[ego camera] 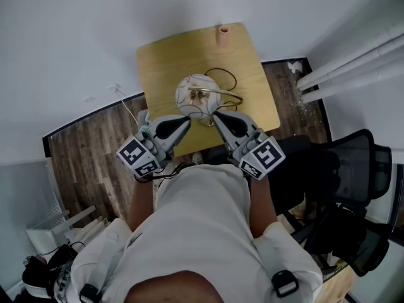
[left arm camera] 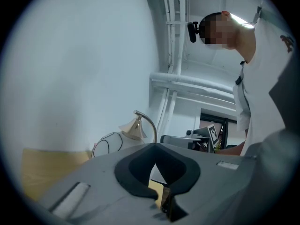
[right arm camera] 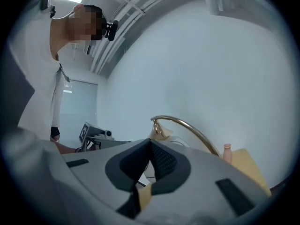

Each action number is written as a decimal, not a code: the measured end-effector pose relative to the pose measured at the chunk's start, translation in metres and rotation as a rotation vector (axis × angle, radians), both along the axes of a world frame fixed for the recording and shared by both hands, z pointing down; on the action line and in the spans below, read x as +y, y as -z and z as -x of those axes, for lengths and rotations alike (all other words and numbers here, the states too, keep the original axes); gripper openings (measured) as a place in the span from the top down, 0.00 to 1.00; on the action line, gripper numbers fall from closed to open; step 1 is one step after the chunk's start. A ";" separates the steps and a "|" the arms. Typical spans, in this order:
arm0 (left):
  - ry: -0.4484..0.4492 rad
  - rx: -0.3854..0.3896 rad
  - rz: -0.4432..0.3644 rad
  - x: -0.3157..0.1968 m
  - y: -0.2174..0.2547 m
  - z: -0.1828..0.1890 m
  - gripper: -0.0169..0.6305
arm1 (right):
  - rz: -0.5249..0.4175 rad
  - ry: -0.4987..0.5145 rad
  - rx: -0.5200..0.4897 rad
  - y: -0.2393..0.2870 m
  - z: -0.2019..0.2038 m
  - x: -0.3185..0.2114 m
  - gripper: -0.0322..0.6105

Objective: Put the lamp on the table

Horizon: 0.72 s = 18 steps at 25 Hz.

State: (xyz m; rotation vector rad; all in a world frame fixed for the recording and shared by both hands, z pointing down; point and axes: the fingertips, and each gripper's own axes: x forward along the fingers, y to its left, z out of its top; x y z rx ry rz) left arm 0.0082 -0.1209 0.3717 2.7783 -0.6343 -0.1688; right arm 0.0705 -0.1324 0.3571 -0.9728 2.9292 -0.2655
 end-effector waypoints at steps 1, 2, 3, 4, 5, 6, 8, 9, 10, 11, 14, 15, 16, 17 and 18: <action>0.000 -0.002 0.000 -0.001 0.000 0.000 0.97 | 0.001 -0.001 0.000 0.000 0.000 -0.001 0.95; -0.001 -0.003 -0.001 -0.002 0.000 0.000 0.97 | 0.003 -0.001 -0.001 0.000 0.001 -0.002 0.95; -0.002 -0.003 -0.001 -0.002 0.001 0.000 0.97 | 0.004 -0.002 -0.001 0.000 0.001 -0.002 0.95; -0.004 -0.004 -0.001 -0.003 0.001 -0.001 0.97 | 0.005 -0.002 -0.001 0.000 0.001 -0.003 0.95; -0.005 -0.004 -0.001 -0.002 0.000 -0.001 0.97 | 0.006 -0.001 0.000 -0.001 0.001 -0.003 0.95; -0.005 -0.004 0.000 -0.002 0.000 -0.001 0.97 | 0.008 -0.001 0.001 -0.001 0.001 -0.003 0.95; -0.004 -0.004 0.001 -0.003 -0.001 -0.002 0.97 | 0.010 0.000 0.004 -0.003 0.001 -0.003 0.95; -0.004 -0.003 0.002 -0.004 -0.002 -0.002 0.97 | 0.010 0.001 0.004 -0.004 0.001 -0.004 0.95; -0.003 -0.003 0.003 -0.005 -0.002 -0.001 0.97 | 0.012 0.002 0.004 -0.004 0.002 -0.004 0.95; -0.003 -0.003 0.004 -0.005 -0.002 -0.001 0.97 | 0.013 0.002 0.005 -0.005 0.002 -0.005 0.95; -0.002 -0.003 0.006 -0.007 -0.003 0.000 0.97 | 0.014 0.004 0.007 -0.006 0.003 -0.006 0.95; -0.002 -0.003 0.007 -0.008 -0.004 0.000 0.97 | 0.014 0.005 0.008 -0.007 0.004 -0.007 0.95; -0.001 -0.004 0.007 -0.010 -0.004 0.000 0.97 | 0.014 0.005 0.009 -0.007 0.004 -0.008 0.95; -0.001 -0.004 0.007 -0.011 -0.005 0.000 0.97 | 0.013 0.005 0.011 -0.008 0.004 -0.009 0.95; 0.000 -0.005 0.007 -0.012 -0.005 0.000 0.97 | 0.013 0.006 0.012 -0.008 0.004 -0.010 0.95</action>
